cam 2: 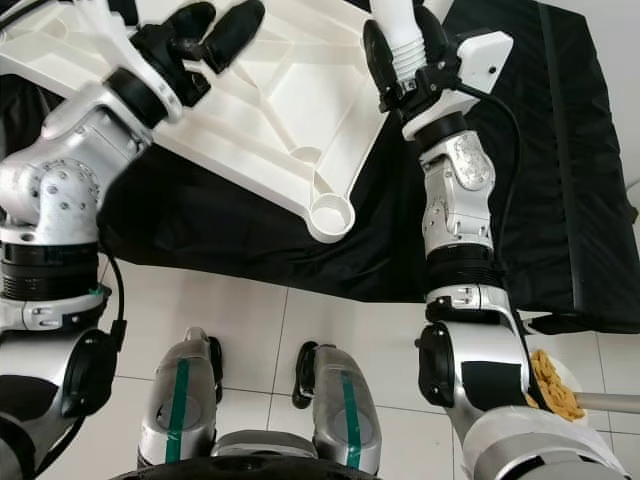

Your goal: Building children table

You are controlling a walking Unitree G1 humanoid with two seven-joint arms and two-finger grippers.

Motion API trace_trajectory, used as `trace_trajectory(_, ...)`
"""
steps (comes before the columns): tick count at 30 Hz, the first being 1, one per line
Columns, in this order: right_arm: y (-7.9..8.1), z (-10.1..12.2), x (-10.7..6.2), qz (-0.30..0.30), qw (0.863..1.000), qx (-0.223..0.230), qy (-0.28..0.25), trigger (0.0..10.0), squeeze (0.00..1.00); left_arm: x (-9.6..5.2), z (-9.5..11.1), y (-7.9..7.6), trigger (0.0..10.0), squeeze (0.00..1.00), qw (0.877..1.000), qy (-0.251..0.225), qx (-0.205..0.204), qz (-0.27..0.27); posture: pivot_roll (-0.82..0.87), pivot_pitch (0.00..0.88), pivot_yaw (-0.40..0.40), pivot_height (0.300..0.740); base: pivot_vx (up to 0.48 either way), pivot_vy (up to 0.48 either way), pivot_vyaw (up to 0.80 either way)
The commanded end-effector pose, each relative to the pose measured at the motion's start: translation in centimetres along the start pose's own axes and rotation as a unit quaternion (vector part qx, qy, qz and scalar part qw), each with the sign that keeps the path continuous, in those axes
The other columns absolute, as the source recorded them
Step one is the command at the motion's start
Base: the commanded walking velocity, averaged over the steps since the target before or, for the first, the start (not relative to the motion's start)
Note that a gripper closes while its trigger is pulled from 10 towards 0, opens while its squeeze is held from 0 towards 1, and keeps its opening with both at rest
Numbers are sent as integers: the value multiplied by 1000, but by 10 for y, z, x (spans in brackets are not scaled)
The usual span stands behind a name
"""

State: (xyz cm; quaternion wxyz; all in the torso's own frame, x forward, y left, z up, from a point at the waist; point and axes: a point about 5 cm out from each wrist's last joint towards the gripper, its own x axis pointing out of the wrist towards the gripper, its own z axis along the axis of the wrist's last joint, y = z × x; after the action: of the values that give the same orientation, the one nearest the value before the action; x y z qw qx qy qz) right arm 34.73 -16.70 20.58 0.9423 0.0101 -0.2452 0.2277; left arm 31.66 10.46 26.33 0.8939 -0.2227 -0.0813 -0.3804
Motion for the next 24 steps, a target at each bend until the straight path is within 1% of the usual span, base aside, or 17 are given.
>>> trace_trajectory(1, -1, -1, -2, 7, 1000, 6, 3, 10000, 0, 1, 3, -22, 10000, 0, 985, 1, -13, -172, 150, 49, -133, 740, 0, 0, 0)
trace_trajectory(5, 4, -2, -2, 27, 1000, 7, 7, 10000, 0, 3, 5, -26, 10000, 0, 981, 4, -29, -193, 148, 47, -131, 740, 0, 0, 0)
trace_trajectory(7, 9, -3, -3, 48, 999, 10, 9, 10000, 0, 5, 5, -30, 10000, 0, 977, 7, -43, -210, 145, 44, -127, 740, 0, 0, 0)
trace_trajectory(10, 12, -4, -3, 60, 998, 10, 10, 10000, 0, 7, 4, -32, 10000, 0, 975, 12, -48, -215, 134, 38, -115, 740, 0, 0, 0)
trace_trajectory(12, 19, -5, -4, 85, 996, 16, 13, 10000, 0, 11, 1, -32, 10000, 0, 973, 21, -49, -223, 125, 31, -106, 740, 0, 0, 0)
trace_trajectory(16, 21, -5, -5, 93, 995, 19, 14, 10000, 0, 12, 0, -33, 10000, 0, 973, 24, -48, -226, 125, 31, -106, 740, 0, 0, 0)
trace_trajectory(17, 24, -5, -5, 107, 994, 23, 15, 10000, 0, 15, 0, -32, 10000, 0, 973, 26, -52, -225, 118, 26, -100, 740, 0, 0, 0)
trace_trajectory(18, 24, -5, -5, 107, 994, 23, 15, 10000, 0, 15, 0, -32, 10000, 0, 973, 26, -52, -225, 118, 26, -100, 740, 0, 0, 0)
trace_trajectory(19, 27, -5, -6, 121, 992, 28, 16, 10000, 0, 18, -1, -29, 10000, 0, 974, 32, -49, -221, 114, 19, -97, 740, 0, 0, 0)
trace_trajectory(20, 27, -5, -6, 121, 992, 28, 16, 10000, 0, 18, -1, -29, 10000, 0, 974, 32, -49, -221, 114, 19, -97, 740, 0, 0, 0)
trace_trajectory(24, 34, -6, -9, 152, 988, 30, 23, 10000, 0, 23, 0, -24, 10000, 0, 976, 35, -46, -212, 108, 7, -92, 740, 0, 0, 0)
